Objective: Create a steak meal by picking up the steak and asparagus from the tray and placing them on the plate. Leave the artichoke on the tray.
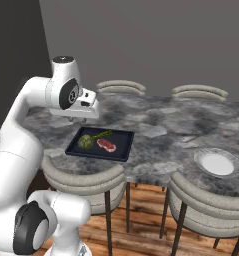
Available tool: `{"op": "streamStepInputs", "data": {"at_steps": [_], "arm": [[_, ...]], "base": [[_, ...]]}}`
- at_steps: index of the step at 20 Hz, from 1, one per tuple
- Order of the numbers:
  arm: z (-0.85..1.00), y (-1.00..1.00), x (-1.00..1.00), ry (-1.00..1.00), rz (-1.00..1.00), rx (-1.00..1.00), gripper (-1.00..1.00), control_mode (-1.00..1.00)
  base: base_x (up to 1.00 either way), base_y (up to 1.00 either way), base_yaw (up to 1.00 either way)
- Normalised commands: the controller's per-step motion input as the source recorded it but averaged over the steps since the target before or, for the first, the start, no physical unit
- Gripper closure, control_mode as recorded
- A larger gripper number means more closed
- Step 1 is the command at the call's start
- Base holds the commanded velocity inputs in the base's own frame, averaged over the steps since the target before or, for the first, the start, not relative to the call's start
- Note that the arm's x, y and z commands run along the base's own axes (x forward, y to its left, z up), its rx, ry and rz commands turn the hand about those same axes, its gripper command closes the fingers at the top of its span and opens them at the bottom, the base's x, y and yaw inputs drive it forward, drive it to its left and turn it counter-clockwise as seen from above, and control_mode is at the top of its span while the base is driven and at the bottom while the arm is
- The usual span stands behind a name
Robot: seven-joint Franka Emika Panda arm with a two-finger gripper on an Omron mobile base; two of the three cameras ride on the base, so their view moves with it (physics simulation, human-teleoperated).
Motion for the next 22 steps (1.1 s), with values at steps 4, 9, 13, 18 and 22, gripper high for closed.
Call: {"op": "streamStepInputs", "data": {"at_steps": [4, 9, 13, 18, 22], "arm": [[-0.14, 0.0, 0.0, 0.0, 0.03, 0.0, -1.0, -1.0], [-0.4, -0.08, 0.01, 0.0, 0.06, 0.0, -1.0, -1.0], [-0.37, -0.33, 0.09, 0.02, 0.0, -0.01, -1.0, -1.0], [-0.55, -0.18, 0.47, 0.1, 0.0, 0.0, -1.0, -1.0], [-0.53, -0.16, 0.58, 0.14, 0.0, 0.0, -1.0, -1.0]], "base": [[0.0, 0.0, 0.0], [0.0, 0.0, 0.0], [0.0, 0.0, 0.0], [0.0, 0.0, 0.0], [0.0, 0.0, 0.0]]}}
